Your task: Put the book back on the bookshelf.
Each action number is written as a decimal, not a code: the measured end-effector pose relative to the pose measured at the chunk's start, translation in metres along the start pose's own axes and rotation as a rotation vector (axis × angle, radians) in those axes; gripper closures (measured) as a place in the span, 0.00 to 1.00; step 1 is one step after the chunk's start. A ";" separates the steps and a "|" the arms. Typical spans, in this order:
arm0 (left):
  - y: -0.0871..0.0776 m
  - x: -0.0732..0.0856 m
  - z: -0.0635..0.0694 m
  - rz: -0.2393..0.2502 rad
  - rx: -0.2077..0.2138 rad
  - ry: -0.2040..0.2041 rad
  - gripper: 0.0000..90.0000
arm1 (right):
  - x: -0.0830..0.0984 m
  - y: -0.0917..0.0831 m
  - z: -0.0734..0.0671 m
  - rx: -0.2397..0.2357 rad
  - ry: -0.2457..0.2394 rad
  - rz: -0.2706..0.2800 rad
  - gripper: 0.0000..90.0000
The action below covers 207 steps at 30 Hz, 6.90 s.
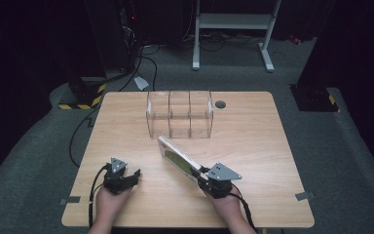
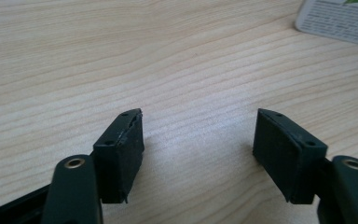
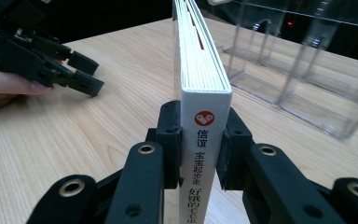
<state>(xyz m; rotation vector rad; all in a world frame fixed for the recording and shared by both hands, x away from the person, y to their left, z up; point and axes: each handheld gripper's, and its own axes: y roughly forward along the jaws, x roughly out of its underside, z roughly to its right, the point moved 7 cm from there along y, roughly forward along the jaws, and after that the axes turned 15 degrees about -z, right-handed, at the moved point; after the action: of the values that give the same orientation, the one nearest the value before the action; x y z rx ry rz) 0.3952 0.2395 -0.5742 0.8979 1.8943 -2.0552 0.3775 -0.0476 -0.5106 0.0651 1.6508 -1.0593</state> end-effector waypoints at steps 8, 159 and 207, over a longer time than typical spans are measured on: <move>0.006 -0.008 -0.010 -0.008 0.019 0.022 0.30 | 0.014 -0.019 0.016 0.059 0.075 -0.003 0.82; 0.004 -0.005 -0.006 -0.004 0.035 0.049 0.29 | -0.107 0.054 0.117 0.487 0.284 -0.017 0.84; 0.003 -0.003 -0.006 -0.004 0.035 0.051 0.29 | -0.066 0.051 0.106 0.443 0.376 -0.054 0.77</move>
<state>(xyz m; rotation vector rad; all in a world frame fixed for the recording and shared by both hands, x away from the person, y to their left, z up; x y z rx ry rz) 0.4011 0.2435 -0.5750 0.9642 1.8934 -2.0931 0.5097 -0.0565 -0.4855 0.5410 1.7211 -1.5080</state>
